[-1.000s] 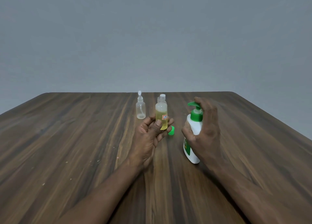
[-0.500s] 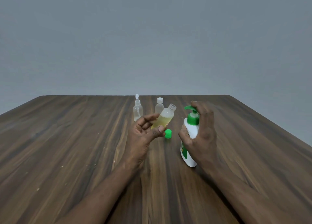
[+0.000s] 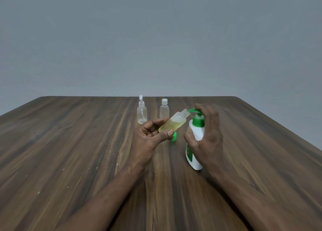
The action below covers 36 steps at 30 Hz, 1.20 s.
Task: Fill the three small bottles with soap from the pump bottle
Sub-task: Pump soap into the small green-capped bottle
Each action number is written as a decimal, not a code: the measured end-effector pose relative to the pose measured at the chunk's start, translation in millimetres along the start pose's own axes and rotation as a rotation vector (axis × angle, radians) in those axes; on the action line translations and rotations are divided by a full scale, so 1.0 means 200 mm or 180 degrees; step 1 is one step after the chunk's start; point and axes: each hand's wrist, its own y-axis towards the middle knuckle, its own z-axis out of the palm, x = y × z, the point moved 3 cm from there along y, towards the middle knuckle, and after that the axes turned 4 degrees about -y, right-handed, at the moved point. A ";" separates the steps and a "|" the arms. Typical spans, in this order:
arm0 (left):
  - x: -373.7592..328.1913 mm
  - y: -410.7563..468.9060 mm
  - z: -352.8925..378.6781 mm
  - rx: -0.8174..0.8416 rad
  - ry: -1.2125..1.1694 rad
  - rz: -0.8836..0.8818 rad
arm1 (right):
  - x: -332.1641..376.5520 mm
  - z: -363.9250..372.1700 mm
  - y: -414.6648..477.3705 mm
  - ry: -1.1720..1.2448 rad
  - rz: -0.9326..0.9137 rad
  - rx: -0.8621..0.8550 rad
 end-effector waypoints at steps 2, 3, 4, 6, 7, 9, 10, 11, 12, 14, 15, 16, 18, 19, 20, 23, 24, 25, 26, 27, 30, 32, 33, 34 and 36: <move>-0.01 -0.01 0.01 0.0004 0.0023 0.0009 | 0.00 0.00 0.00 0.0060 0.0014 0.0001; -0.01 -0.01 0.01 0.0012 0.0029 0.0016 | 0.00 0.00 0.00 0.0083 0.0023 0.0002; -0.01 -0.01 0.01 0.0012 0.0028 0.0013 | 0.00 0.00 0.00 0.0092 0.0027 0.0004; -0.01 -0.01 0.01 0.0025 0.0015 0.0010 | 0.00 0.00 0.00 0.0073 0.0014 0.0009; -0.01 -0.01 0.01 0.0039 0.0017 0.0015 | -0.01 0.00 0.00 0.0062 0.0008 0.0006; -0.02 -0.01 0.01 0.0038 -0.0011 0.0014 | 0.00 0.00 0.00 0.0049 0.0022 -0.0004; -0.02 -0.01 0.01 0.0027 -0.0037 0.0010 | 0.00 0.00 0.00 0.0047 0.0035 -0.0010; -0.02 -0.01 0.01 0.0022 -0.0054 0.0011 | 0.00 0.00 0.00 0.0053 0.0049 -0.0013; -0.02 0.00 0.01 0.0019 -0.0060 0.0014 | 0.00 0.00 0.00 0.0061 0.0057 -0.0010; -0.02 -0.01 0.01 0.0019 -0.0063 0.0010 | 0.00 0.00 0.00 0.0047 0.0039 -0.0005; -0.02 -0.01 0.01 0.0024 -0.0059 0.0006 | 0.00 0.00 0.00 0.0030 0.0018 -0.0009; -0.02 -0.01 0.01 0.0032 -0.0049 0.0001 | 0.00 0.00 0.00 0.0025 0.0003 -0.0012; -0.02 -0.01 0.01 0.0045 -0.0027 -0.0004 | -0.01 0.00 0.00 0.0056 0.0006 0.0002; -0.02 -0.01 0.01 0.0052 -0.0023 -0.0002 | -0.01 0.00 -0.01 0.0072 0.0012 0.0008; -0.02 -0.01 0.02 0.0058 -0.0017 0.0003 | -0.01 0.00 -0.01 0.0079 0.0014 0.0006; -0.03 -0.02 0.02 0.0071 -0.0015 -0.0001 | -0.01 0.00 -0.01 0.0099 0.0042 -0.0011; -0.02 -0.02 0.01 0.0068 -0.0026 -0.0007 | -0.01 0.00 -0.01 0.0111 0.0050 -0.0016; -0.02 -0.02 0.01 0.0065 -0.0032 -0.0011 | -0.01 0.00 -0.01 0.0120 0.0051 -0.0022; -0.02 -0.02 0.01 0.0059 -0.0035 -0.0013 | -0.01 0.00 -0.01 0.0125 0.0047 -0.0029; -0.02 -0.01 0.01 0.0050 -0.0037 -0.0015 | -0.01 0.00 -0.01 0.0126 0.0044 -0.0037; -0.02 -0.01 0.01 0.0038 -0.0036 -0.0020 | 0.00 -0.01 -0.01 0.0072 0.0024 -0.0045; -0.02 -0.01 0.01 0.0045 -0.0033 -0.0019 | 0.00 0.00 -0.01 0.0043 0.0014 -0.0035; -0.02 -0.01 0.01 0.0046 -0.0036 -0.0020 | 0.00 0.00 -0.01 0.0051 0.0013 -0.0032; -0.03 -0.01 0.02 0.0051 -0.0038 -0.0016 | -0.01 0.00 -0.01 0.0073 0.0022 -0.0027; -0.03 -0.02 0.02 0.0098 -0.0028 0.0012 | -0.01 0.00 -0.01 0.0106 0.0039 -0.0019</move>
